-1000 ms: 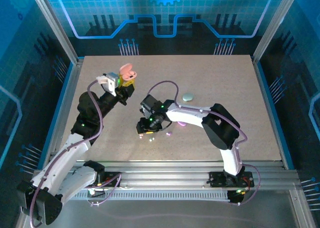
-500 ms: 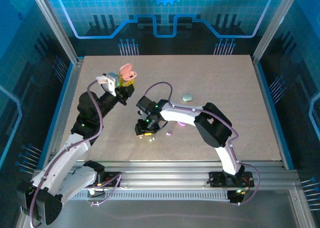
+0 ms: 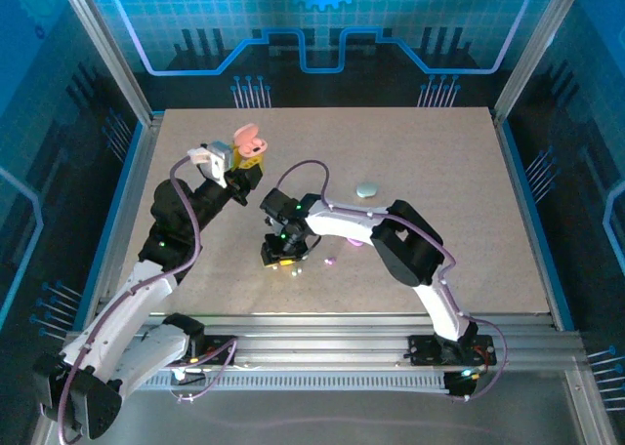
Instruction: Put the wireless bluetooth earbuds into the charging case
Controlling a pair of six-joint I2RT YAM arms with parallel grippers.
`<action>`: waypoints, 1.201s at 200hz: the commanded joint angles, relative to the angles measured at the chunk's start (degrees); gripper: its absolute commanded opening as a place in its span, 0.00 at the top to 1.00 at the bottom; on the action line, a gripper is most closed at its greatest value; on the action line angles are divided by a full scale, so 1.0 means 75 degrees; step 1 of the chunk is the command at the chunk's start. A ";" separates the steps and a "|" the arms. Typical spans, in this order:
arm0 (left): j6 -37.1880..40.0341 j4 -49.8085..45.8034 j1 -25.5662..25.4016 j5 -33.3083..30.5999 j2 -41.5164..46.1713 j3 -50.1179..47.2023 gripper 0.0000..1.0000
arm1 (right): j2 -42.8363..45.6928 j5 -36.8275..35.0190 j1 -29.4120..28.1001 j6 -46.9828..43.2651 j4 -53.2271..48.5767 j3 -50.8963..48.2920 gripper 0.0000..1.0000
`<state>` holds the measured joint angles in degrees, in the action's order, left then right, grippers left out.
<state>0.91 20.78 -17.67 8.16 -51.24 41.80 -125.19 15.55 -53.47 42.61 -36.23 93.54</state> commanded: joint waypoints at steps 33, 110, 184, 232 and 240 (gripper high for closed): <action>-0.0093 0.0066 0.0065 -0.0033 0.0153 -0.0032 0.66 | -0.0450 -0.0351 -0.0134 -0.0322 -0.0663 0.0625 0.59; -0.0121 0.0101 0.0070 -0.0022 0.0116 -0.0054 0.65 | -0.0949 -0.1070 -0.0345 -0.0784 -0.1643 0.1494 0.65; -0.0121 0.0104 0.0061 -0.0032 0.0113 -0.0061 0.65 | -0.1039 -0.1710 -0.0567 -0.1029 -0.2284 0.1966 0.69; -0.0133 0.0113 0.0059 0.0007 0.0111 -0.0076 0.66 | -0.1326 -0.1719 -0.0593 -0.1084 -0.2332 0.2073 0.70; -0.0121 0.0112 0.0071 0.0001 0.0113 -0.0080 0.65 | -0.1332 -0.1707 -0.0587 -0.1088 -0.2330 0.2083 0.68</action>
<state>0.27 20.80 -17.67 8.16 -51.24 41.74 -132.68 3.79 -57.32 35.20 -51.62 107.83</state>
